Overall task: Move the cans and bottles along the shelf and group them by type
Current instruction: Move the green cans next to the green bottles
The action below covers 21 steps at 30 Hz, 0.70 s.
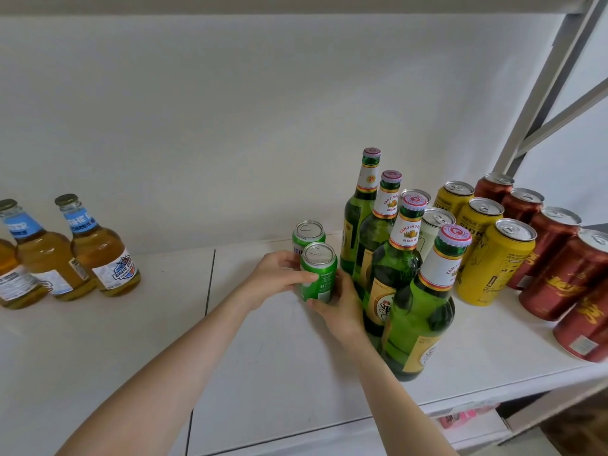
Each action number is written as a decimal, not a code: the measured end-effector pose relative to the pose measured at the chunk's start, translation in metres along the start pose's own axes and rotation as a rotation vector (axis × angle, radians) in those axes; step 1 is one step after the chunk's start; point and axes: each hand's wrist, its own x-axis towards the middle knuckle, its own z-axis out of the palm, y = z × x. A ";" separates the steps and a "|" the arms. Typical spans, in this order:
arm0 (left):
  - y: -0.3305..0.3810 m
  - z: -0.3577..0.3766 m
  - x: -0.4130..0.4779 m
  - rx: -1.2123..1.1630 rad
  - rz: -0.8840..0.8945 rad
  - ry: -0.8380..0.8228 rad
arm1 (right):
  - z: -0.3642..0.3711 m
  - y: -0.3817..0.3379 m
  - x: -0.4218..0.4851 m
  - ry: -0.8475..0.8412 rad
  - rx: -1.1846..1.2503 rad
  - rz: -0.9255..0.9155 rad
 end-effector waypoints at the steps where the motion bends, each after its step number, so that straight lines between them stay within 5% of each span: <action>1: 0.000 -0.002 -0.003 0.005 -0.006 0.012 | 0.000 -0.001 -0.004 0.013 -0.021 -0.002; 10: -0.023 -0.050 -0.054 0.133 -0.011 0.263 | -0.003 -0.010 -0.056 0.086 -0.474 0.023; 15: -0.052 -0.076 -0.112 0.664 0.070 0.351 | 0.008 -0.020 -0.095 0.068 -0.838 0.013; 21: -0.084 -0.099 -0.184 1.094 0.147 0.337 | 0.035 -0.029 -0.141 0.106 -1.084 -0.246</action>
